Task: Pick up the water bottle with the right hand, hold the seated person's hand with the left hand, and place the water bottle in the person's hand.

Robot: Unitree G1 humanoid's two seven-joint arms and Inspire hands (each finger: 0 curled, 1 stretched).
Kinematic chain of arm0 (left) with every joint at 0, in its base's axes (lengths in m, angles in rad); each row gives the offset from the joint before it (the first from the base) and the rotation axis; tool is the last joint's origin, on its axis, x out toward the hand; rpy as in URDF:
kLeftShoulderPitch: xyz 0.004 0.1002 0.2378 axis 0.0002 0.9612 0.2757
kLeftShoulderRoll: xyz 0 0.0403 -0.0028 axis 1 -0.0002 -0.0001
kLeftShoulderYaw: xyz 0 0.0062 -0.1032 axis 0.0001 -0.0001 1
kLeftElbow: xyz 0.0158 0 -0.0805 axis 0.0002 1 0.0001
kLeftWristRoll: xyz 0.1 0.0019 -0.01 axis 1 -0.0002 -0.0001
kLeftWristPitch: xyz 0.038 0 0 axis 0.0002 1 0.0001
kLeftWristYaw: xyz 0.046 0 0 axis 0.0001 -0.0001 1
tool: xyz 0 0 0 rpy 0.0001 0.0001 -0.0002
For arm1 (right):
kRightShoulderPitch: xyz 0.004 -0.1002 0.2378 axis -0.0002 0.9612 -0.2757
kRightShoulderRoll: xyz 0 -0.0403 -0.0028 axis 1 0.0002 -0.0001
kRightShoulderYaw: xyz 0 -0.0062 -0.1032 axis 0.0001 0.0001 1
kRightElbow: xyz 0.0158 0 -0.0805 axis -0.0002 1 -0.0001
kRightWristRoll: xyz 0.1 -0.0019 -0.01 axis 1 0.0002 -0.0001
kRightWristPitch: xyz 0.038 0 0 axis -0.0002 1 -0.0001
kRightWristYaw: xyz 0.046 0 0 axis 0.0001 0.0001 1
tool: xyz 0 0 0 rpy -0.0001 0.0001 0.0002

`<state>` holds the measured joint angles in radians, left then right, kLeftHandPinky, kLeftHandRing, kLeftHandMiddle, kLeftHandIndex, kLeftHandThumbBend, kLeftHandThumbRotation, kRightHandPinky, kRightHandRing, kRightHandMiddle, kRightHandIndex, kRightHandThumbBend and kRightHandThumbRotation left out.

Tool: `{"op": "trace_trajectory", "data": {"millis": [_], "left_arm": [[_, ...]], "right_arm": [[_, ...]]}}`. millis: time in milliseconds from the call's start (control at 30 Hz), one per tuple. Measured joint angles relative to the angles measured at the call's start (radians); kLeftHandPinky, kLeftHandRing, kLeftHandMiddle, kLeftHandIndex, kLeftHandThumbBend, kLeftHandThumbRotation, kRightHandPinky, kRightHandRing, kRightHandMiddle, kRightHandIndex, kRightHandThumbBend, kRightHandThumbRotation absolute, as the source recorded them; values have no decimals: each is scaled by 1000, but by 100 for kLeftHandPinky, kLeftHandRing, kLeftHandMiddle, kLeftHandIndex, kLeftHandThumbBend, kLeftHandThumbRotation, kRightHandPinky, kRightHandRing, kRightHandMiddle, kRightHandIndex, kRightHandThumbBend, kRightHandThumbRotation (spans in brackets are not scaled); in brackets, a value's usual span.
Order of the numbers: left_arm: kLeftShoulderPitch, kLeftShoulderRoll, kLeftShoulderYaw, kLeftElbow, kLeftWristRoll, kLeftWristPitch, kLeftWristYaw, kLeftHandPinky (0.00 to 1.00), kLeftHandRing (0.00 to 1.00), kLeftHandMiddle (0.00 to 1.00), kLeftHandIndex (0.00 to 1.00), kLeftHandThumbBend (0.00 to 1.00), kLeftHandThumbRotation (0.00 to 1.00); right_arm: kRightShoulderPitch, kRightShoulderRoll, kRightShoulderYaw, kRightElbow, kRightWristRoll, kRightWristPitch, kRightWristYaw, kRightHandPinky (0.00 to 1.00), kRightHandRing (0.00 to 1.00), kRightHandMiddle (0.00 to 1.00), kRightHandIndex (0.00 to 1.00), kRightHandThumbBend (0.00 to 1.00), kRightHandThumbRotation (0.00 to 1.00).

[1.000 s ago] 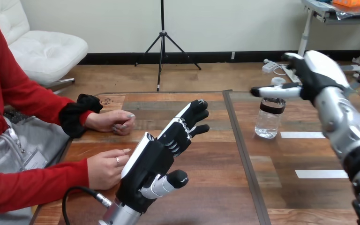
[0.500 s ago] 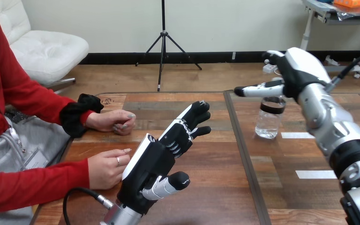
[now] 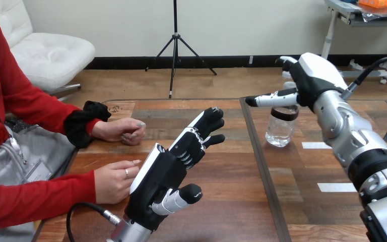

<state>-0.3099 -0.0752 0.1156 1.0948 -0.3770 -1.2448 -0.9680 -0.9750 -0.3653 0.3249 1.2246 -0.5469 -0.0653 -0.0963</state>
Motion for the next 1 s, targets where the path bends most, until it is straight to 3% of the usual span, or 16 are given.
{"op": "trace_trajectory", "data": {"millis": [400, 1000], "left_arm": [[14, 5, -7, -14, -3, -13, 9, 87, 95, 95, 94, 100, 78], [59, 15, -20, -55, -6, -5, 39, 85, 94, 95, 93, 100, 78]], "right_arm": [[0, 16, 22, 9, -13, 0, 0, 74, 91, 90, 92, 100, 58], [0, 17, 27, 12, -17, 0, 3, 76, 94, 92, 92, 100, 59]]}}
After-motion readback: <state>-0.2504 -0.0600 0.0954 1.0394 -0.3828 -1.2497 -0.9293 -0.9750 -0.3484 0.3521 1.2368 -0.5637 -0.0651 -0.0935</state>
